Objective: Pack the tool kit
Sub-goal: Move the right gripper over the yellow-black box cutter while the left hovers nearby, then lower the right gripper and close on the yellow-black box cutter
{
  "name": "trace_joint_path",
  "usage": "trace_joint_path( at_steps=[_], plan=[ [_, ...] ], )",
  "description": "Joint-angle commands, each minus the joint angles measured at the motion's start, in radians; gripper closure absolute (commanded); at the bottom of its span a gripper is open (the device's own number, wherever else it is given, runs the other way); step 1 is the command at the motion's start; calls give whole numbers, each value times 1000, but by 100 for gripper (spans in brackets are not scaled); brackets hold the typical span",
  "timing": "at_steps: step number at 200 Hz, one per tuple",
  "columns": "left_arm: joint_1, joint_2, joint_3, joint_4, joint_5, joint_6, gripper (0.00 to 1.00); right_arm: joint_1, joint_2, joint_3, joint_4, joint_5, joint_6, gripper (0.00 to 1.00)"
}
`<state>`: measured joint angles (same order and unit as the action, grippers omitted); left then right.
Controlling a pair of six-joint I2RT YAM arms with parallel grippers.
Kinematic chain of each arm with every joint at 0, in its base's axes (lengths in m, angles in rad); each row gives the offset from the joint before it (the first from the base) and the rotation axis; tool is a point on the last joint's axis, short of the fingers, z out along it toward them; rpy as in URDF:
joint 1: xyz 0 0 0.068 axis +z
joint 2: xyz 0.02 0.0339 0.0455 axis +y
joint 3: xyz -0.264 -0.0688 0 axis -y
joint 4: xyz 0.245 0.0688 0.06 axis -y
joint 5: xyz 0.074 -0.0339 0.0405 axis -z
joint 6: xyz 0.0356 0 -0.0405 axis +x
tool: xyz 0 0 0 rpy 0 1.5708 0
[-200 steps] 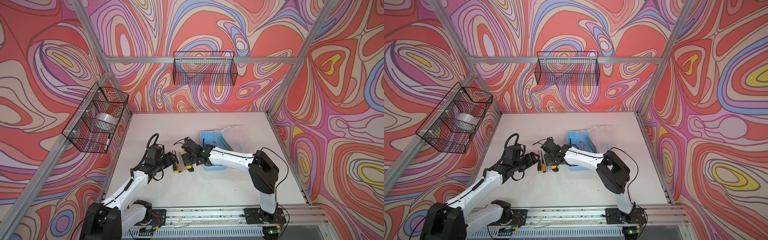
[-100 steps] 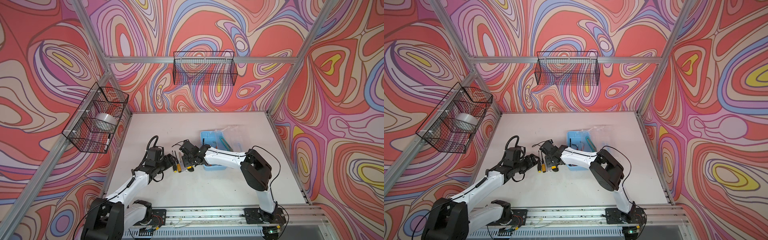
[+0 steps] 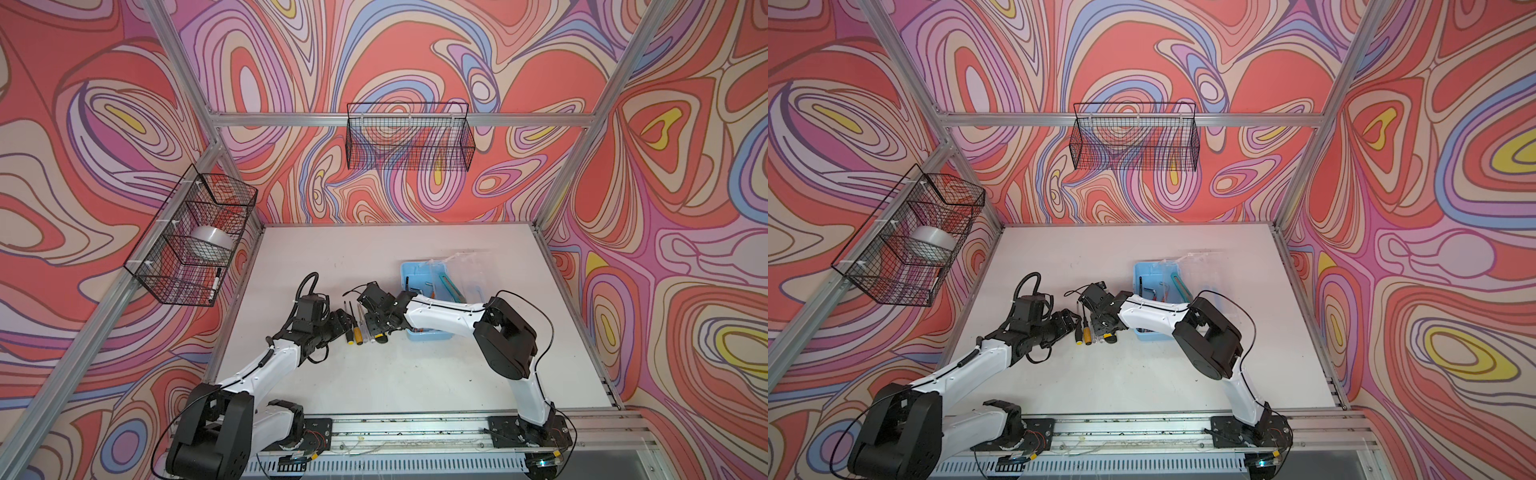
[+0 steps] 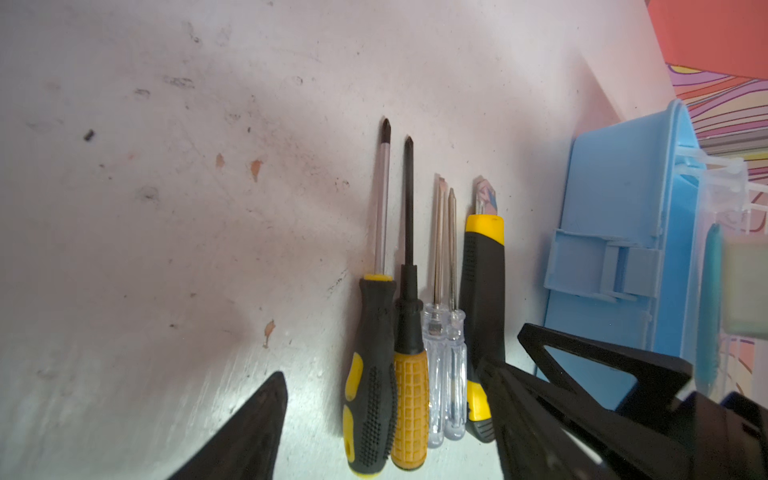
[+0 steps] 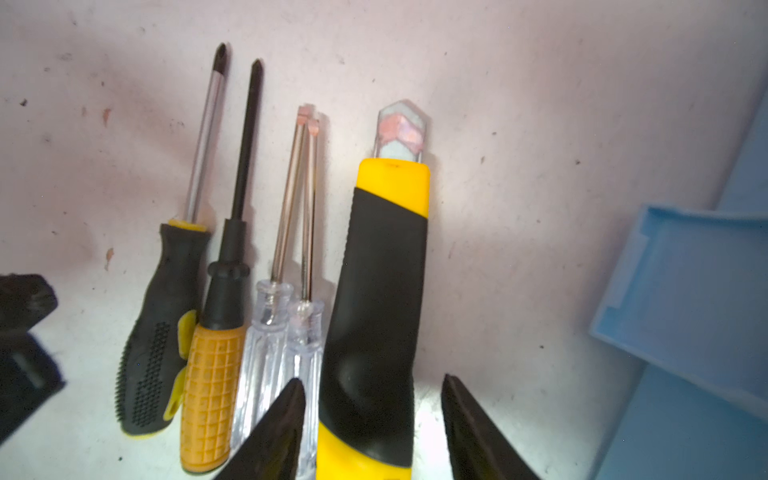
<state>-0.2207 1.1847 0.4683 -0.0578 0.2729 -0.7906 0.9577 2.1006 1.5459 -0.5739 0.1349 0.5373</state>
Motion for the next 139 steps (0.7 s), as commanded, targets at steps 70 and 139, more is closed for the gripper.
trace_joint_path(
  at_steps=[70,139],
  plan=[
    [8,18,0,24,6,3,24,-10,74,44,-8,12,0,45],
    [8,46,1,45,9,-1,24,-8,95,71,-59,69,-13,48]
  ],
)
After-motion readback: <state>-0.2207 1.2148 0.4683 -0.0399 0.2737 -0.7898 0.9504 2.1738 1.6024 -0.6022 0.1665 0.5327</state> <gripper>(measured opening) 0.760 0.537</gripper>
